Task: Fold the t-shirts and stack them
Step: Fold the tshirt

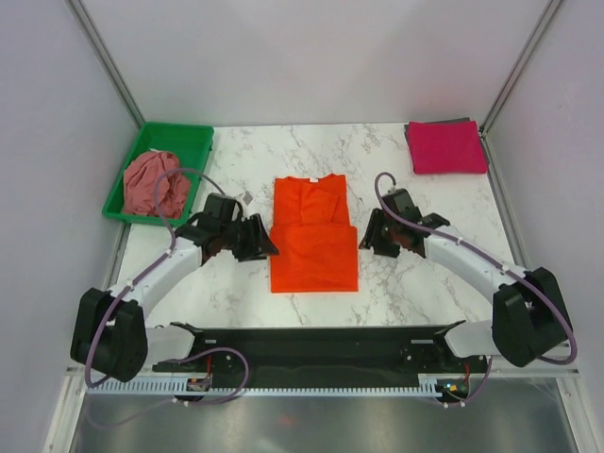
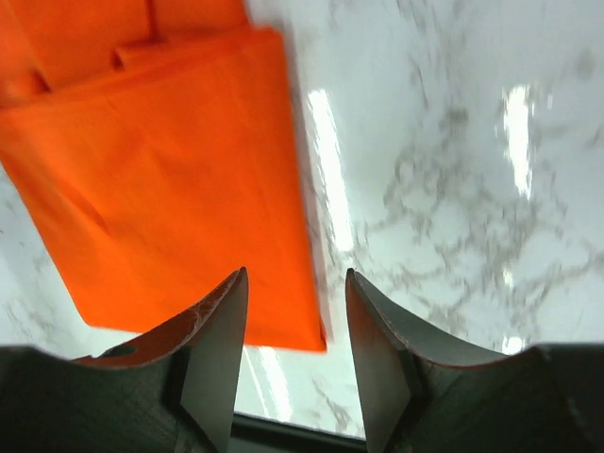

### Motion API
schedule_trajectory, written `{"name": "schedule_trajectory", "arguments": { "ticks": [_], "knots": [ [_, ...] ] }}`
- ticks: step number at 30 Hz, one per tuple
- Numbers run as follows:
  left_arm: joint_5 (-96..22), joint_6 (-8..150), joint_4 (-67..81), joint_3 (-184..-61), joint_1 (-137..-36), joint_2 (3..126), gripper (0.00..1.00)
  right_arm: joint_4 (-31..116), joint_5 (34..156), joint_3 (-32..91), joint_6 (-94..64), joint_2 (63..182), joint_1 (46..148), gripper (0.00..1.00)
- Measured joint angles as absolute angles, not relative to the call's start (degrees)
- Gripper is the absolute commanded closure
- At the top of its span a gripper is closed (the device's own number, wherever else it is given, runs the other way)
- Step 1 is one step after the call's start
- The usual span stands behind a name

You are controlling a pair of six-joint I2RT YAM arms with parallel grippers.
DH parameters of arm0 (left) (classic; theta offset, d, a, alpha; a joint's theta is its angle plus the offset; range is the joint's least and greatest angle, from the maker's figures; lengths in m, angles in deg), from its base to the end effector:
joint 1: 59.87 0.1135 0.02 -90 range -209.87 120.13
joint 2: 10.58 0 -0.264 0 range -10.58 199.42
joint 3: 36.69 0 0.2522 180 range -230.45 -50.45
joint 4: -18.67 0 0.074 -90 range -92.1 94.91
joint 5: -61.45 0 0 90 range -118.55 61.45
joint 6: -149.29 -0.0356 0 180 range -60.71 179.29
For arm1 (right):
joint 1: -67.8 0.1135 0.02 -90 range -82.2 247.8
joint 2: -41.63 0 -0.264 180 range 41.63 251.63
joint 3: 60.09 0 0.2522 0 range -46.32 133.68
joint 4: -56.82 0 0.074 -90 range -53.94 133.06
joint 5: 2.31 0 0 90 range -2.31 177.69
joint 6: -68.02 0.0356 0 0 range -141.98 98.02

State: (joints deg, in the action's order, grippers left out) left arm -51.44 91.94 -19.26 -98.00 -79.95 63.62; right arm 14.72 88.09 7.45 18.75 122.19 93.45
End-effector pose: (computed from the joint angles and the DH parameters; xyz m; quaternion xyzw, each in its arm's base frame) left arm 0.2408 -0.1028 0.2285 -0.0350 0.9251 -0.3134 0.2114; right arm 0.2569 0.1236 0.2272 0.1241 0.9459 0.1669 0.2490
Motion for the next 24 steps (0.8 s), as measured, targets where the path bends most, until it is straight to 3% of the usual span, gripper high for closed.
{"name": "schedule_trajectory", "arguments": {
  "ticks": [3, 11, 24],
  "knots": [
    [-52.3, 93.1, -19.4, -90.6, -80.2, 58.7, 0.40, 13.9, 89.0, -0.2, 24.0, 117.4, 95.1, 0.46],
    [-59.4, 101.8, -10.2, -75.6, -80.3, 55.0, 0.40, 18.2, 89.5, -11.7, 36.2, 110.9, 100.9, 0.48],
    [-57.1, 105.4, -4.9, -71.9, -80.6, 57.3, 0.51, 26.7, 88.7, -19.8, 46.3, 108.7, 104.4, 0.52]
  ]
}}
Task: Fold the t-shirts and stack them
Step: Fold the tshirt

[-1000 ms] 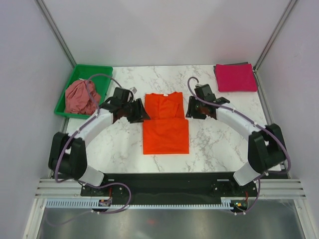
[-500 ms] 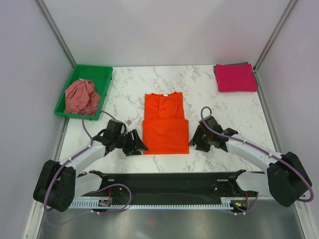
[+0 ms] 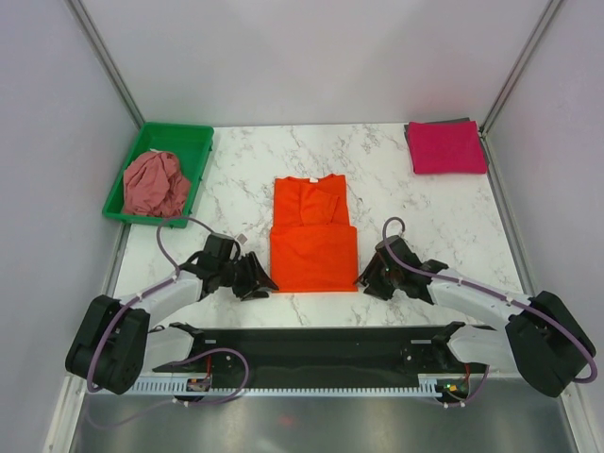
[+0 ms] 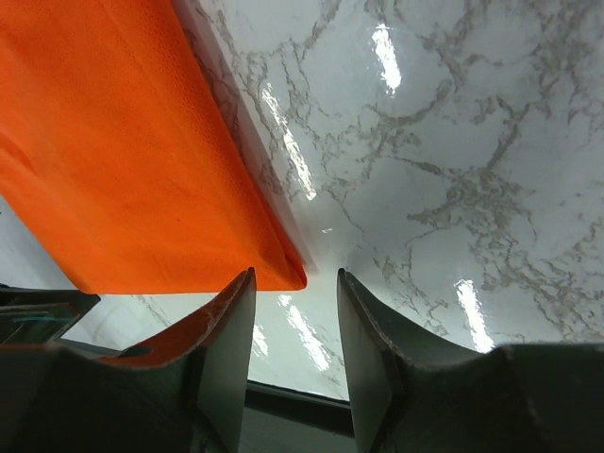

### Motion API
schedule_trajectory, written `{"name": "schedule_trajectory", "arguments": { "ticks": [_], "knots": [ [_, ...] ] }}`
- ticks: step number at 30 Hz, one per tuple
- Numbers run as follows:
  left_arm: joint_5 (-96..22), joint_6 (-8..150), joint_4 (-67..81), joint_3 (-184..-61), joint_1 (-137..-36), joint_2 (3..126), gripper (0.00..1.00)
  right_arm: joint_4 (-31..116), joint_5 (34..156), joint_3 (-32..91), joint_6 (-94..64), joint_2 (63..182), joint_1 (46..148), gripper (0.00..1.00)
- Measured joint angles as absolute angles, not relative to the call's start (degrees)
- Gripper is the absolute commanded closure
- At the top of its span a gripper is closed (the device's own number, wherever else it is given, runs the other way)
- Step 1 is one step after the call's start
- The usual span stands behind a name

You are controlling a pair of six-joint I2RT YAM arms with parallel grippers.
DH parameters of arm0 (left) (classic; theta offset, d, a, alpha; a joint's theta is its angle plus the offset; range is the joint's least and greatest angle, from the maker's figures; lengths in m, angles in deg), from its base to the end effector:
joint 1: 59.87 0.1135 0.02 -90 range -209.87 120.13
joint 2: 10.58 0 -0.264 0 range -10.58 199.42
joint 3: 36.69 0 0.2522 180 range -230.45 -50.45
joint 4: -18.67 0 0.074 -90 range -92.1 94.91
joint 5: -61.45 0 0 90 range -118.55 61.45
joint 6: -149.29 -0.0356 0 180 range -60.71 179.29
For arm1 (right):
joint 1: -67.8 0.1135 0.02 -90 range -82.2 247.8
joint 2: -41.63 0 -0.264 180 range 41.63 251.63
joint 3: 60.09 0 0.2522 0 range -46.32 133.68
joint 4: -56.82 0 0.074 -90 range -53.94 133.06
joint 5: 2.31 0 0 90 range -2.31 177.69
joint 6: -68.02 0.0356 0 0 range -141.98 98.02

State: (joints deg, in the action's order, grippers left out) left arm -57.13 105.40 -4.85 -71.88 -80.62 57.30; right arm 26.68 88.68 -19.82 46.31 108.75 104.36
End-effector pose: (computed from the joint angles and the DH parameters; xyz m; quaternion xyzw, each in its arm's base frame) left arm 0.1729 -0.0837 0.1344 -0.1335 0.9204 -0.3523 0.1049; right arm 0.1619 0.1209 0.1509 0.2597 0.9229 0.2302 0.1667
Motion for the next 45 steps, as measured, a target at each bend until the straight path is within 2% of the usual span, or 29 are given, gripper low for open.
{"name": "schedule_trajectory", "arguments": {
  "ticks": [16, 22, 25, 26, 28, 29, 31, 32, 38, 45],
  "knots": [
    [-55.0, 107.1, -3.0, -71.6, -82.9, 59.4, 0.59, 30.3, 87.0, -21.8, 50.7, 108.7, 107.7, 0.54],
    [-54.3, 107.5, -2.0, -71.6, -83.2, 60.5, 0.66, 31.0, 86.3, -22.2, 51.6, 108.8, 108.3, 0.58],
    [-54.4, 107.7, -1.4, -71.8, -83.2, 61.3, 0.72, 31.4, 85.9, -22.4, 51.8, 108.9, 108.5, 0.61],
    [-54.3, 107.7, -1.3, -71.8, -83.2, 61.6, 0.80, 31.5, 85.8, -22.5, 51.9, 108.9, 108.5, 0.64],
    [-53.9, 107.8, -1.2, -71.8, -83.2, 61.9, 0.89, 31.7, 85.3, -22.6, 51.9, 109.0, 108.6, 0.70],
    [-53.8, 107.8, -1.2, -71.8, -83.2, 62.0, 0.98, 31.8, 85.0, -22.8, 51.9, 109.0, 108.6, 0.80],
    [-53.6, 107.8, -1.1, -71.8, -83.2, 62.1, 0.98, 31.9, 84.5, -23.0, 51.8, 109.0, 108.6, 0.91],
    [-53.6, 107.8, -1.1, -71.8, -83.2, 62.1, 0.98, 32.0, 84.3, -23.2, 51.9, 109.1, 108.6, 1.00],
    [-53.6, 107.8, -1.4, -71.6, -83.6, 60.6, 0.98, 32.3, 83.0, -23.8, 51.1, 108.1, 109.0, 1.00],
    [-52.9, 107.9, -4.4, -71.6, -85.7, 53.0, 0.98, 28.9, 81.1, -25.0, 49.8, 100.4, 111.0, 1.00]
  ]
}}
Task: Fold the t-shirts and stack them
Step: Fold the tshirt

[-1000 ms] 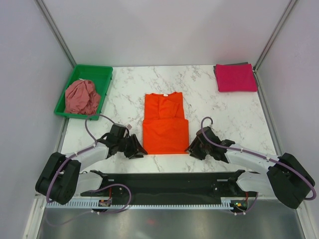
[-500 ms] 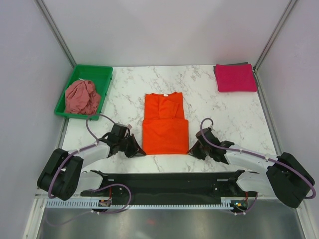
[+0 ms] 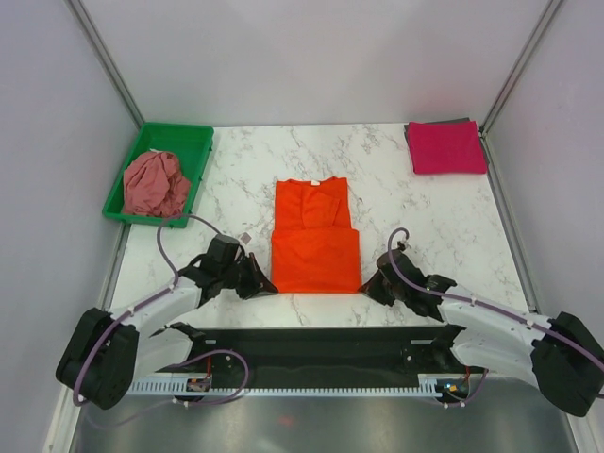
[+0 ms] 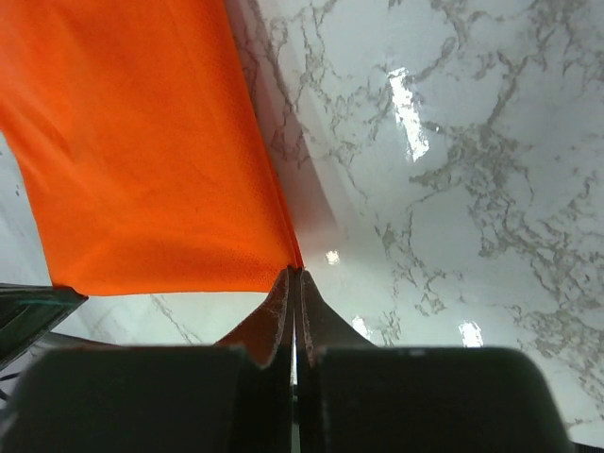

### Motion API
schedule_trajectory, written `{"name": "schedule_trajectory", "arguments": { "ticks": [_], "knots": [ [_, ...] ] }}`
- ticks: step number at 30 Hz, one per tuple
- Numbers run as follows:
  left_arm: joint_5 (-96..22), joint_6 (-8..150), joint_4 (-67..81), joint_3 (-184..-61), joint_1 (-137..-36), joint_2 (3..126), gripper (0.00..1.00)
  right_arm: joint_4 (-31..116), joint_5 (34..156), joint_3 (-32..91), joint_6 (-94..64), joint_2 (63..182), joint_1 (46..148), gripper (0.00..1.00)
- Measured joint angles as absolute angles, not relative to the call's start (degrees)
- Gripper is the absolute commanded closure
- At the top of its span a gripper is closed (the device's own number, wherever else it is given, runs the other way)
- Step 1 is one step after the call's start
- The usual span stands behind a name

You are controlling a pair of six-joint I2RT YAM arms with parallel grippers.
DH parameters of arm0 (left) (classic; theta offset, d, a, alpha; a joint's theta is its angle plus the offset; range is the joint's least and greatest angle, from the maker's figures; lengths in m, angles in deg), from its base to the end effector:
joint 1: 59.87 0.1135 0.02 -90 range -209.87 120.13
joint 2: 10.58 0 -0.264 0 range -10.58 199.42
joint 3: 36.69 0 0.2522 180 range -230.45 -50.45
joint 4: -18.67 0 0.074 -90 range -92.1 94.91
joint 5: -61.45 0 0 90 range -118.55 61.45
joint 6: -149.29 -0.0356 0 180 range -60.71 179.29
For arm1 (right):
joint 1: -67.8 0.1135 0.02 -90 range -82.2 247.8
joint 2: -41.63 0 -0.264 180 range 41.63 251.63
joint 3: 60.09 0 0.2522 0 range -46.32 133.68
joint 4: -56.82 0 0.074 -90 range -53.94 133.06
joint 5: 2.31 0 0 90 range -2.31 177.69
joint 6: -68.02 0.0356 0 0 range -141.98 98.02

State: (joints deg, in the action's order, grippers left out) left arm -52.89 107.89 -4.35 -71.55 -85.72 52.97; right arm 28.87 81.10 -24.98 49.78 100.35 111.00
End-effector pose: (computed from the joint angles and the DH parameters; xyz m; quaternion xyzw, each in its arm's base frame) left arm 0.1642 -0.0959 0.1453 -0.1144 0.9190 -0.3525 0.1348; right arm 0.1355 0.1216 0.1525 0.2509 0.9089 0.2479 0.2224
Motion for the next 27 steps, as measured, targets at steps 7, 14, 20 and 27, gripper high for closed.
{"name": "schedule_trajectory", "arguments": {
  "ticks": [7, 14, 20, 27],
  "knots": [
    [-50.9, 109.1, -9.4, -71.6, -90.2, 46.6, 0.98, 23.9, 80.0, -25.0, 49.7, 92.7, 113.3, 1.00],
    [-45.9, 109.4, -19.3, -76.4, -93.5, 41.0, 0.98, 20.3, 77.6, -24.0, 48.5, 88.4, 114.5, 1.00],
    [-42.5, 109.2, -22.5, -82.7, -93.5, 44.1, 0.98, 18.4, 74.4, -18.2, 45.3, 91.8, 114.6, 1.00],
    [-40.1, 107.3, -25.3, -92.8, -92.2, 51.4, 0.98, 15.8, 68.5, -7.3, 40.0, 99.2, 114.5, 1.00]
  ]
}}
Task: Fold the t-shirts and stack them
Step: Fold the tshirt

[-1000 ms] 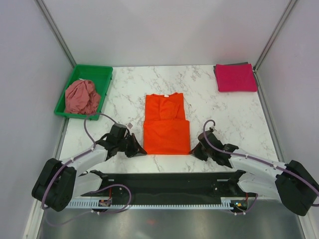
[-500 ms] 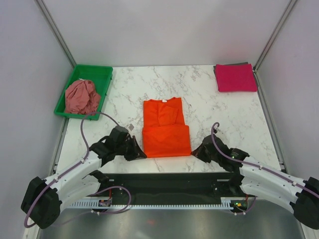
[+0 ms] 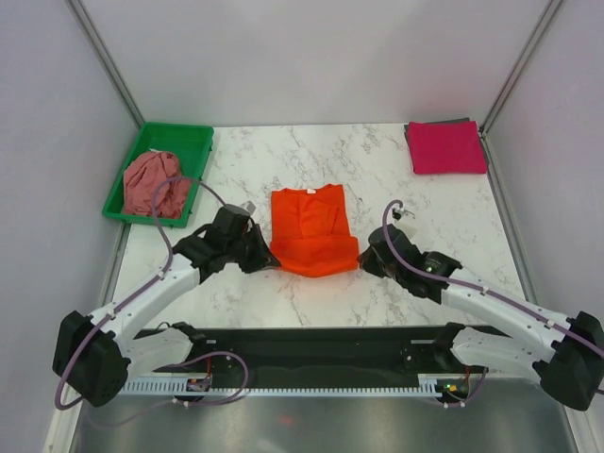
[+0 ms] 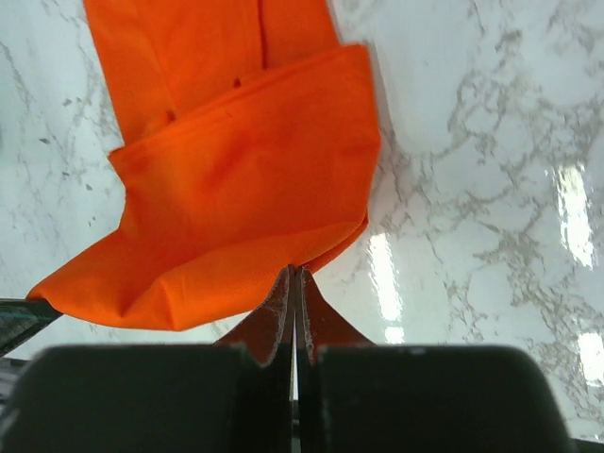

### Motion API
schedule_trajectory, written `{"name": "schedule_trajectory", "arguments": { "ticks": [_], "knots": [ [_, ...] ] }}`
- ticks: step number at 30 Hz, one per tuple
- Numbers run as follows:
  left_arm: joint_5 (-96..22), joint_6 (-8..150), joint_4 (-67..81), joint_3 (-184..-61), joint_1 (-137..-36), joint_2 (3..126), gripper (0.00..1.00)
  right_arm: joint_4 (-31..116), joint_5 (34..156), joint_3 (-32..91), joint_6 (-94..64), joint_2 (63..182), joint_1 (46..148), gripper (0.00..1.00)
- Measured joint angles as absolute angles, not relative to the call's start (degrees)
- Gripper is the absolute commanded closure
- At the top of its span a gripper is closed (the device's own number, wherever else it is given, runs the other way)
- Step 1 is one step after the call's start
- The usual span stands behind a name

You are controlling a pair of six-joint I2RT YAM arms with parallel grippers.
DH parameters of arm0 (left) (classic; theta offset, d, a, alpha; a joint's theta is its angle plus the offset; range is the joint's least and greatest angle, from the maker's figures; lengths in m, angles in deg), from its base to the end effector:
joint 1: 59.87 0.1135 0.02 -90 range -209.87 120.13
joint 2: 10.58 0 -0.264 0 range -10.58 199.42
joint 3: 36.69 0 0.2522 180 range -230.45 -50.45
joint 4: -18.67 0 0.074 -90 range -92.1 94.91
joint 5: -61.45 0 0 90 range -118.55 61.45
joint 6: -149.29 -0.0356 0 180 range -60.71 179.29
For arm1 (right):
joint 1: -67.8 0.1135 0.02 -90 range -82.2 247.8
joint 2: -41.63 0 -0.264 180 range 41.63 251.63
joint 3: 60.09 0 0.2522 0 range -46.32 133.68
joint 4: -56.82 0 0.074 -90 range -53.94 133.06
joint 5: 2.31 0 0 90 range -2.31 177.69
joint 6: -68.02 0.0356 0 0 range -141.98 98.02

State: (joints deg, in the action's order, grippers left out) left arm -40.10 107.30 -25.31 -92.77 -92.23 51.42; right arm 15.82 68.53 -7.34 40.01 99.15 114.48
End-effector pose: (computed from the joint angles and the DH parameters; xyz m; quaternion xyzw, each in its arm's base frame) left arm 0.1795 -0.1222 0.2373 -0.0931 0.9306 -0.2923 0.1996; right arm 0.1489 0.1409 0.2381 0.1838 0.8970 0.2117 0.3417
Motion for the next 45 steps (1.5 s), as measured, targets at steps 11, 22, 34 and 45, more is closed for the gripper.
{"name": "schedule_trajectory", "arguments": {
  "ticks": [11, 22, 34, 45],
  "knots": [
    [-39.2, 101.3, -26.3, -113.8, -83.8, 65.7, 0.98, 16.5, 66.7, 14.8, 26.7, 117.2, 103.4, 1.00],
    [-42.8, 95.0, -25.9, -139.3, -76.8, 92.4, 0.98, 21.1, 73.1, 34.1, 16.7, 141.2, 95.1, 1.00],
    [-48.5, 92.2, -26.1, -166.4, -72.8, 123.7, 0.97, 24.4, 80.6, 52.6, 12.1, 166.4, 87.7, 0.96],
    [-51.1, 90.6, -25.2, -180.9, -68.1, 133.7, 0.55, 30.4, 95.4, 60.7, 5.2, 175.8, 83.0, 0.35]
  ]
}}
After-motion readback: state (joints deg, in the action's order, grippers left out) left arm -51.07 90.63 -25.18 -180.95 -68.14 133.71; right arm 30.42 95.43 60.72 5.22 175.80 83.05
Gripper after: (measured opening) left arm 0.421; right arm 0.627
